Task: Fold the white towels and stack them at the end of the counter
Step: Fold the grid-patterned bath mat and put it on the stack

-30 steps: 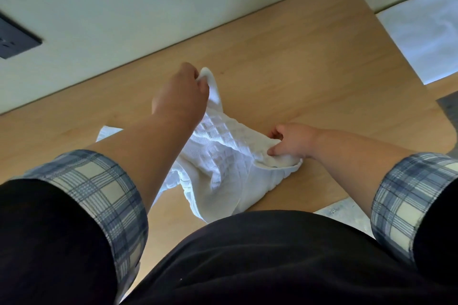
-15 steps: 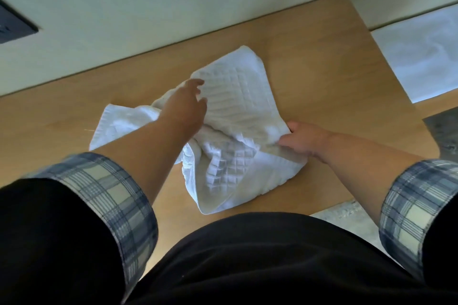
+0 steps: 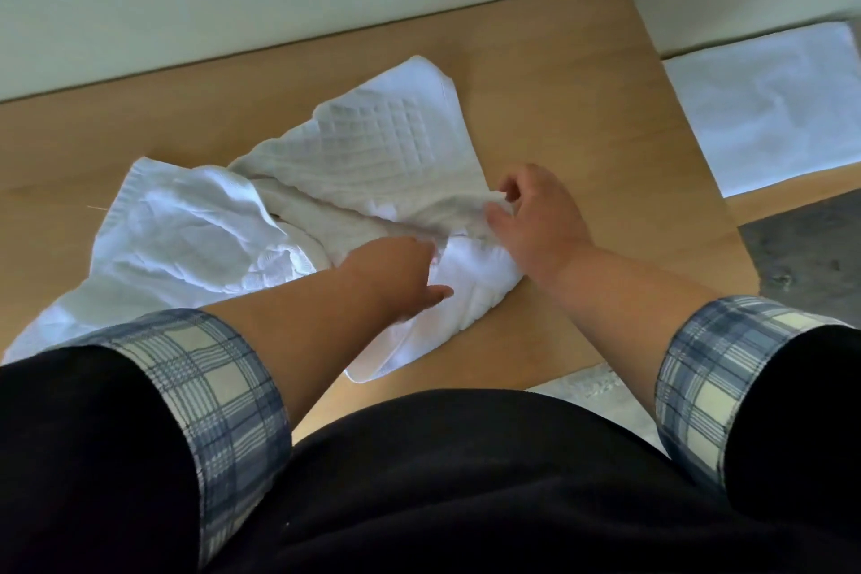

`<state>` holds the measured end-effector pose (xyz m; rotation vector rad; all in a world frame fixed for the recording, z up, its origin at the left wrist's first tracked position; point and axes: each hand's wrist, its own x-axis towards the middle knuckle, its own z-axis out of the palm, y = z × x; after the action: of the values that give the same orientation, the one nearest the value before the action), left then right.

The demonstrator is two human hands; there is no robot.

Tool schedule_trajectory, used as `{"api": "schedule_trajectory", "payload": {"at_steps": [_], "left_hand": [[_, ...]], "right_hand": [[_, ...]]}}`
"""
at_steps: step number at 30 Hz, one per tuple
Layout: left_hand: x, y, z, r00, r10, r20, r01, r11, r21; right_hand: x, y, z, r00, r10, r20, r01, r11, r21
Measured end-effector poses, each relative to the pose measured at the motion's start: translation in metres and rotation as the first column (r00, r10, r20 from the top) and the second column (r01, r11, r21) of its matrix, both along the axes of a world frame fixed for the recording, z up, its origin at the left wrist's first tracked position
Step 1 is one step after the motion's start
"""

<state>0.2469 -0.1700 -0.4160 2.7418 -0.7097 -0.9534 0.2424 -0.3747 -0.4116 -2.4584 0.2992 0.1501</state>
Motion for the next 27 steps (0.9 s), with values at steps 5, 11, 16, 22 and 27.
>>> {"api": "schedule_trajectory", "payload": {"at_steps": [5,11,16,22,27], "left_hand": [[-0.016,-0.033,-0.006,0.956,0.240,-0.171,-0.257,0.963,-0.085],[-0.030,-0.059,0.015,0.927,0.157,-0.342,-0.228,0.957,-0.179],[-0.042,-0.076,0.020,0.802,0.085,-0.591,-0.176,0.980,-0.097],[0.004,-0.037,0.031,0.893,0.410,-0.188,-0.449,0.845,-0.291],[0.066,0.005,0.015,0.869,0.436,0.234,-0.376,0.889,-0.260]], "right_hand": [[-0.018,0.001,-0.004,0.889,0.256,-0.379,-0.223,0.966,0.128],[-0.015,-0.035,0.009,0.904,0.136,-0.404,-0.041,0.971,0.236],[-0.006,-0.047,0.009,0.868,0.176,-0.465,-0.095,0.977,0.192],[0.033,-0.003,-0.006,0.990,0.062,-0.129,-0.035,0.979,0.202],[0.123,0.023,-0.023,0.972,-0.165,-0.169,0.201,0.954,0.222]]}}
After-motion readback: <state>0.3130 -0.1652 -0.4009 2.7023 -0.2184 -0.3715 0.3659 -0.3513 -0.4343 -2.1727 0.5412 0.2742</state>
